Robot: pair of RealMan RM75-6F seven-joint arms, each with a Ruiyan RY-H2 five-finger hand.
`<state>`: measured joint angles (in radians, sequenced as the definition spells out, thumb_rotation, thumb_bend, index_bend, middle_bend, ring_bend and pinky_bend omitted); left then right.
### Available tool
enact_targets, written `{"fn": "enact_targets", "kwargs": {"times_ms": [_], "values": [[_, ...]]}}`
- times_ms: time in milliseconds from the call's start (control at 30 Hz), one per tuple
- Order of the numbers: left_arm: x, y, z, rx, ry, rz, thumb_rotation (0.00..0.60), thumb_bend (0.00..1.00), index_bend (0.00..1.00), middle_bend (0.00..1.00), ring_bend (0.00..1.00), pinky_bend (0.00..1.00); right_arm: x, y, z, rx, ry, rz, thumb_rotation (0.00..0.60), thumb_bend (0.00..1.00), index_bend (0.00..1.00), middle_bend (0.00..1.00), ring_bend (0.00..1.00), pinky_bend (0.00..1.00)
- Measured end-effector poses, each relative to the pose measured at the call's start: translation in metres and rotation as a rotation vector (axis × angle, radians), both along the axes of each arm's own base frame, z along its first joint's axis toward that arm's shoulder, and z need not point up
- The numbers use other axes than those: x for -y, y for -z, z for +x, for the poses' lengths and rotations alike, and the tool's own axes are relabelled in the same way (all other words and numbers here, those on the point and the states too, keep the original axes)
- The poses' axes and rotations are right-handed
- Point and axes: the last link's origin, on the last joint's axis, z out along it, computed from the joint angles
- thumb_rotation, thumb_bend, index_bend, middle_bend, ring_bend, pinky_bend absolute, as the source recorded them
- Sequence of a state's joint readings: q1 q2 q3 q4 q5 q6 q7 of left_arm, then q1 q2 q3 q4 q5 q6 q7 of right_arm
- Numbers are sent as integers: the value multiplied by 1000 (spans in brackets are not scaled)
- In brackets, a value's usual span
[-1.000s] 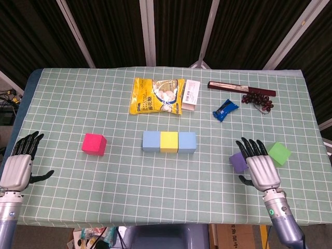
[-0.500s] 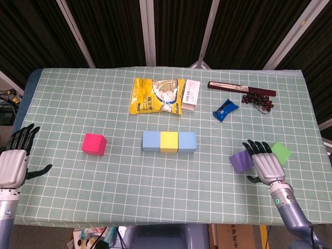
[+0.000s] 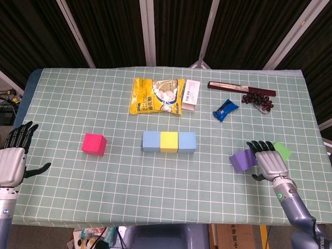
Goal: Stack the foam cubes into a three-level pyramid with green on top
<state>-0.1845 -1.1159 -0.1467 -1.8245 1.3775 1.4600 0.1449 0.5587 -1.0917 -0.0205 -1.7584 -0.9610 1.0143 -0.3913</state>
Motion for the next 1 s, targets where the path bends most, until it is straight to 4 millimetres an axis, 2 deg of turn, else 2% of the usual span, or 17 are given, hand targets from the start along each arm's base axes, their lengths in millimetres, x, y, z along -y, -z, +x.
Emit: {"fn": "enact_targets", "kwargs": {"times_ms": [267, 600, 867, 1000], "values": [[0, 0, -1, 1, -4, 3, 600, 25, 0, 0, 0, 0, 12, 8, -6, -15, -16, 15, 600, 220, 0, 177, 63, 0], [0, 1, -4, 2, -11, 3, 600, 25, 0, 0, 0, 0, 13, 18, -5, -1, -44, 38, 600, 220, 0, 221, 88, 0], [-1, 2, -7, 3, -19, 1, 600, 25, 0, 0, 0, 0, 14, 25, -5, 5, -50, 38, 600, 220, 0, 325, 163, 0], [-1, 2, -9, 4, -25, -4, 600, 25, 0, 0, 0, 0, 14, 29, -3, 13, -52, 35, 600, 221, 12, 411, 227, 1]]}}
